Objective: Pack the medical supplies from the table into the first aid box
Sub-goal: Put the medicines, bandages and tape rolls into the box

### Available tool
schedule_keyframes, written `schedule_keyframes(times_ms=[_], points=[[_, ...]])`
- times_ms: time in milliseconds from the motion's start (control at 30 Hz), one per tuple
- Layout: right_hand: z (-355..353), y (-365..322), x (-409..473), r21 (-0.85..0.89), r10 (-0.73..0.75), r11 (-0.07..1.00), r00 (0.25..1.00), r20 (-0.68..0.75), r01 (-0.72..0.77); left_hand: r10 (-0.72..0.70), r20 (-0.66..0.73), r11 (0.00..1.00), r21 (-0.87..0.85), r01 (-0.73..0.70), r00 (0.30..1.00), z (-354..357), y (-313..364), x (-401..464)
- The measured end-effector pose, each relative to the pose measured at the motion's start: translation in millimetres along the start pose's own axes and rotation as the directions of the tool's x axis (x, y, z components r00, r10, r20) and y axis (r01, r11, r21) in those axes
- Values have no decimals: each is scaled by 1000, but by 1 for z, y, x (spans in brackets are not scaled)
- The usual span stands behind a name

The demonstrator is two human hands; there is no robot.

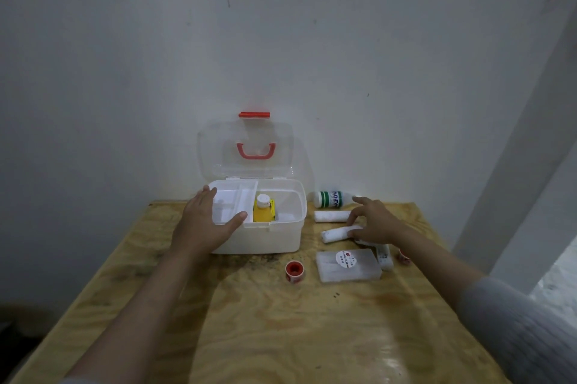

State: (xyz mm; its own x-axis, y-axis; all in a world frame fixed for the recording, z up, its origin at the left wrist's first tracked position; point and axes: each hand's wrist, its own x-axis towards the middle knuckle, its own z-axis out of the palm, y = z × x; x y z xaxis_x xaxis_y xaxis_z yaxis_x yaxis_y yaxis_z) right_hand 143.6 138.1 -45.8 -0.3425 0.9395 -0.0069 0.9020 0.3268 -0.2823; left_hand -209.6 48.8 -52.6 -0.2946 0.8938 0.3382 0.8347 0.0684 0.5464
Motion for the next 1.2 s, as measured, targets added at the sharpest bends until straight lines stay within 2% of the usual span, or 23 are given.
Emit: schedule_keyframes(times_ms=[367,567,800,1033,1200], points=[[-9,-12,15,26,13,1000,988,151,-17,-17,1,1000,-1,17,1000,0,2,1],[-13,-16,16,-4,26,1000,984,178,-26,-15,3,1000,-10,15,1000,2,0,2],[-6,-15,14,-38,-5,999,993,117,9,-13,6,1000,-12,13,1000,3,-1,3],[-24,-21,9,-19,-83,996,996,-18,83,-12,7,1000,-12,12,1000,5,-4,4],[-57,-39,5,-80,-186,981,972,-146,176,-17,13,1000,-1,17,1000,6,-5,5]])
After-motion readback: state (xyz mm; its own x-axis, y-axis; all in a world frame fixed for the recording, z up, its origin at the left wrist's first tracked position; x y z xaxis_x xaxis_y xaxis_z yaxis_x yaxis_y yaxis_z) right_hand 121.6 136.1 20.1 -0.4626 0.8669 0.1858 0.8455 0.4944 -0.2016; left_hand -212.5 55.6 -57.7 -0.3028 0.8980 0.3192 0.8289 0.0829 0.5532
